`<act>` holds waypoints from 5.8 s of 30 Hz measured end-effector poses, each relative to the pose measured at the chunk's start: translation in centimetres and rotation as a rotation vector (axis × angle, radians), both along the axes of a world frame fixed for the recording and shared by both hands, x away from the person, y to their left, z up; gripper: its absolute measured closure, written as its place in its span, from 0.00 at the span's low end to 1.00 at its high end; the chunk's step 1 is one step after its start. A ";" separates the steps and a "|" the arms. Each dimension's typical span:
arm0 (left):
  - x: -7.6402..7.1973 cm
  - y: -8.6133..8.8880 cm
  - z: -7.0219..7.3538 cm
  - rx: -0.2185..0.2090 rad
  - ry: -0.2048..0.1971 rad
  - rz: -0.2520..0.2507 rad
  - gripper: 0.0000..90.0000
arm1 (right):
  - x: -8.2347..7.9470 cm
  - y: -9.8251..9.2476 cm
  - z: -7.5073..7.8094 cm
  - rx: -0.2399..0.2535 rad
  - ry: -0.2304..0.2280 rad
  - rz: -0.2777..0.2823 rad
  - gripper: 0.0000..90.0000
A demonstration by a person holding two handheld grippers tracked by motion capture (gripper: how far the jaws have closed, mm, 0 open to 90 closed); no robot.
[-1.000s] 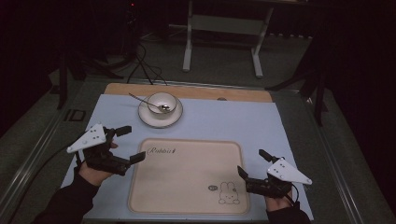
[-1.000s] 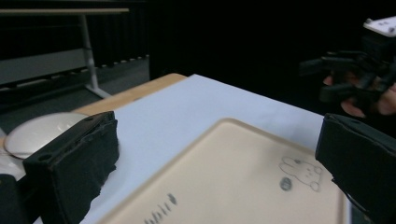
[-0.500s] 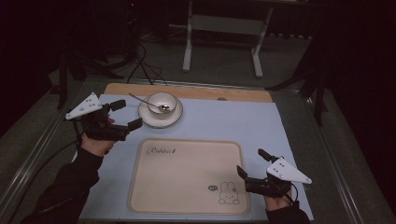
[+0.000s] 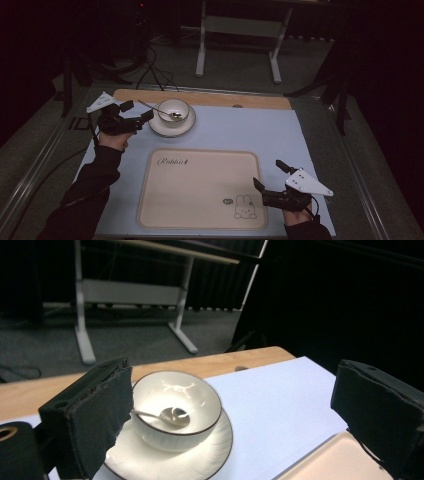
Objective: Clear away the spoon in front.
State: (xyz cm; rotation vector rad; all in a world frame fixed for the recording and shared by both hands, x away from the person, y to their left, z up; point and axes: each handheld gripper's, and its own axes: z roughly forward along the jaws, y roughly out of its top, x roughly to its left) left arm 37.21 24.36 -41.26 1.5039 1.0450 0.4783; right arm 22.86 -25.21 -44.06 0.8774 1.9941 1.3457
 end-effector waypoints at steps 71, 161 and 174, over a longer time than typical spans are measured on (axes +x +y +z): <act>9.2 -1.5 -7.0 -0.285 0.188 0.327 0.99 | 0.0 -0.2 -0.3 0.012 0.039 0.010 0.11; -5.3 -3.1 1.4 0.229 0.247 -0.612 0.99 | 0.0 0.4 -0.1 0.006 -0.014 0.024 0.11; -5.6 -4.9 -0.4 0.270 0.345 -0.747 0.99 | 0.0 0.5 -0.2 -0.002 -0.011 0.025 0.11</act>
